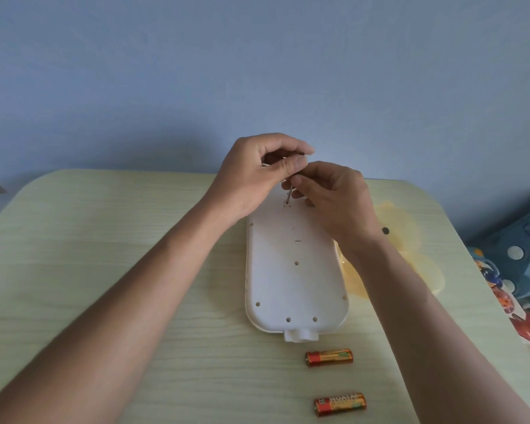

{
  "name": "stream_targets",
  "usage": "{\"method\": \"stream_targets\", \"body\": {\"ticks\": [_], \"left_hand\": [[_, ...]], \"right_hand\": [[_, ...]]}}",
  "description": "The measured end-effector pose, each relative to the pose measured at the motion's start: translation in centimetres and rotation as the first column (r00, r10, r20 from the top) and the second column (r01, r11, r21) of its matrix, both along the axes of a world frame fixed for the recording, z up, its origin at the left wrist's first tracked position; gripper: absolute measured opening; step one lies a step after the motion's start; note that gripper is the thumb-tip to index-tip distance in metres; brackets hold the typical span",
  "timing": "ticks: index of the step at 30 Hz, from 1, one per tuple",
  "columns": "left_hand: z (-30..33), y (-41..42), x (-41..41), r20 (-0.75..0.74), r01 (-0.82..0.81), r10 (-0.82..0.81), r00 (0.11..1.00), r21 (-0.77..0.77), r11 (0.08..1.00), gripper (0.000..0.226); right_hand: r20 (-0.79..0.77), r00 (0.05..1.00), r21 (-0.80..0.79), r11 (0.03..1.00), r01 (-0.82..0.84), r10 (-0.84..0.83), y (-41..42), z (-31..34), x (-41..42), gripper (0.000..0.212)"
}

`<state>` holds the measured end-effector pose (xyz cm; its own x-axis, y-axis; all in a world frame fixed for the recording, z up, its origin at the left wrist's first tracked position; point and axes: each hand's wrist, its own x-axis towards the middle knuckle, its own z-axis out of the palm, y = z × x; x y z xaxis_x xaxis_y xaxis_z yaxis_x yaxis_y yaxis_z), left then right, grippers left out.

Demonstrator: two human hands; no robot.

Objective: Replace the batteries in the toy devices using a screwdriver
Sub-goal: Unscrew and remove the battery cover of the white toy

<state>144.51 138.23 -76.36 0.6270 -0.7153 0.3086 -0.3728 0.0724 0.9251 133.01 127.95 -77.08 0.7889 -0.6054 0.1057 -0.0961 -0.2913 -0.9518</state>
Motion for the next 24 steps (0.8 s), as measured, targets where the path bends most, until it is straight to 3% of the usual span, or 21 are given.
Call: {"method": "stream_targets", "body": {"ticks": [3,7,12,18,20,24], "left_hand": [[-0.04,0.18,0.33,0.051,-0.023,0.022,0.998,0.024,0.999,0.010],[-0.26,-0.01,0.12,0.034,-0.093,0.092,0.995,0.003,0.996,0.013],[0.12,0.44,0.23,0.016,0.026,-0.026,1.000,0.006,1.000,0.012],[0.19,0.08,0.03,0.092,-0.058,0.058,0.994,-0.002,0.998,0.010],[0.23,-0.05,-0.20,0.090,-0.039,0.039,0.995,0.000,0.999,0.013],[0.54,0.39,-0.16,0.111,0.013,-0.017,0.994,0.034,0.999,0.010]], "right_hand": [[-0.023,0.999,0.005,1.000,-0.028,0.028,-0.04,0.26,-0.03,0.019],[-0.014,1.000,0.035,0.999,0.027,-0.027,-0.01,0.13,0.22,0.005],[-0.019,1.000,-0.013,1.000,-0.016,0.016,0.04,0.15,0.23,0.017],[-0.003,1.000,0.003,1.000,0.005,-0.005,0.12,0.03,0.11,0.011],[0.019,1.000,0.006,1.000,0.017,-0.017,0.01,-0.10,0.11,0.021],[-0.003,1.000,-0.001,1.000,-0.016,0.016,-0.03,0.05,-0.11,0.014]]}}
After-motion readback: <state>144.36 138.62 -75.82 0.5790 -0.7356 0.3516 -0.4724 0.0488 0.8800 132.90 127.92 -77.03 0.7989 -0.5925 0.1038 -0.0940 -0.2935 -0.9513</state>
